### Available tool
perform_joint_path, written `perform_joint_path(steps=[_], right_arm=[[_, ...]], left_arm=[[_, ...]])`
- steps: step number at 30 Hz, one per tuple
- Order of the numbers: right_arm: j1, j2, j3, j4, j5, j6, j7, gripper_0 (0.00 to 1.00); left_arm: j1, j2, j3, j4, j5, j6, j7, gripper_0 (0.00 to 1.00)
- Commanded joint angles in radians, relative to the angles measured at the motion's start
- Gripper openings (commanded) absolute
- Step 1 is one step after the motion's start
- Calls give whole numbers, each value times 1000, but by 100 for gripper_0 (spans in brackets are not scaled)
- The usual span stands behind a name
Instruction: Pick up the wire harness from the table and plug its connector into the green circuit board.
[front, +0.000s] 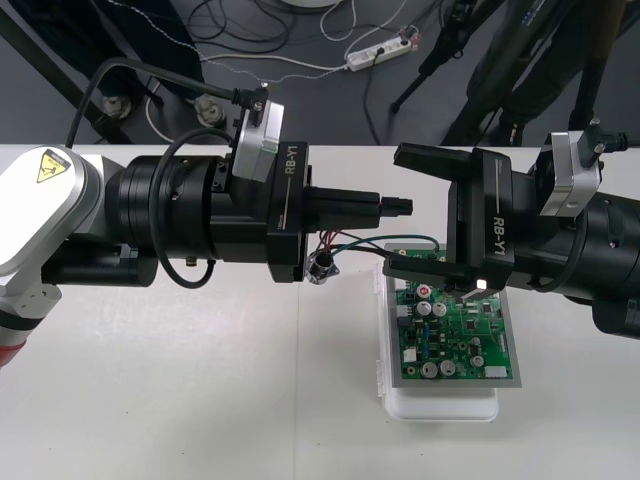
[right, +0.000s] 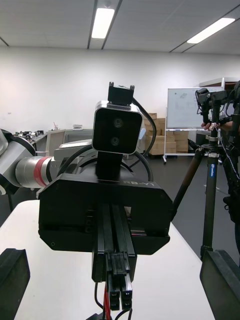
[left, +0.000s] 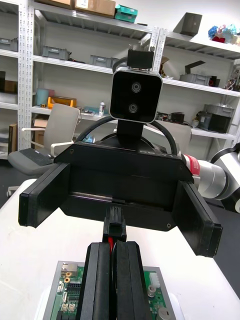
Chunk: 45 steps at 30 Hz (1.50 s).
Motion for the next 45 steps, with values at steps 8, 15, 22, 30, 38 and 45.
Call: perform_joint_path(steps=[8,15,22,30,38,45], right_arm=[[8,-5,-4,-38,0,-2,26,100],[12,-39,-4,-38,0,-16,17,100],[15,-76,-5,-38,0,-30,-1,100],[15,-125,-4,-38,2,-44,-29,100],[15,-220,-7,-38,42,-105,-59,100],[15,-298,-39,-38,104,-209,-132,100]], left_arm=[[5,22,3,-8,54,39,-7,0],[31,22,60,-5,49,-18,1,0],[53,17,109,24,48,-93,-5,0],[71,17,156,67,46,-164,-18,0],[71,6,202,157,43,-265,-53,0],[73,5,207,214,34,-306,-113,0]])
